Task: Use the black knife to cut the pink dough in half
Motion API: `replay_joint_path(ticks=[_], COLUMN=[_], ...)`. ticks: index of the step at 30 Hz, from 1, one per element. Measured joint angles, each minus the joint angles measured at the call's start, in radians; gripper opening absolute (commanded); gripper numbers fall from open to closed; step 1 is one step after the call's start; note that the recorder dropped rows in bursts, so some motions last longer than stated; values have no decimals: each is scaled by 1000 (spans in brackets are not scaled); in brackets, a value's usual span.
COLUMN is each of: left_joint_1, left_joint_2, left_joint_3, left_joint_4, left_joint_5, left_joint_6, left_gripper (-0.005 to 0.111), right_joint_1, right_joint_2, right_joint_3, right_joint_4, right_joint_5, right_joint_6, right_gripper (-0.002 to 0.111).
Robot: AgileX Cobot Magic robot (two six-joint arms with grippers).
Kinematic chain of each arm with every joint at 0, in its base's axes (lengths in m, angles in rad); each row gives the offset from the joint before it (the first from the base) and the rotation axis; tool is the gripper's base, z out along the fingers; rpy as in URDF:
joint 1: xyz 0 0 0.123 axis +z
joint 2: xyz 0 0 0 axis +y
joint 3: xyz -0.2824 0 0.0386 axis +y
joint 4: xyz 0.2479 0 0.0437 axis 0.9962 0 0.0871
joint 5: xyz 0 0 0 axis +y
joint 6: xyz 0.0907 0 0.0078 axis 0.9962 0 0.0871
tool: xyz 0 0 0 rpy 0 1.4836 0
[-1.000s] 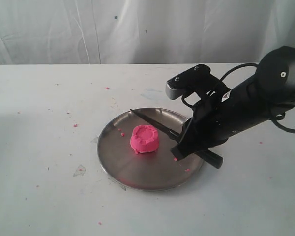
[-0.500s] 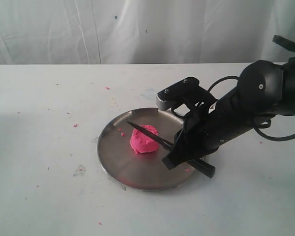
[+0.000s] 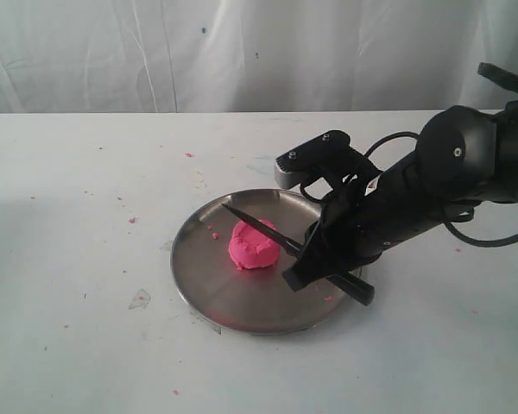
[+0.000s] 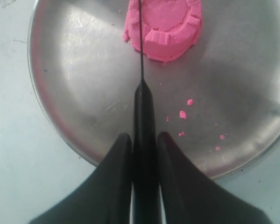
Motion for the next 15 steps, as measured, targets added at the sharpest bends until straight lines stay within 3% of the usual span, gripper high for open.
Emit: replay_joint_path(ticks=[15], left_joint_1=[0], left_joint_2=[0], left_joint_3=[0], left_joint_4=[0], left_joint_5=[0], left_joint_6=[0], left_gripper=[0], right_joint_1=[0], right_joint_2=[0], right_joint_3=[0], right_joint_4=[10], right_joint_5=[-30], right_joint_6=[1], right_gripper=[0])
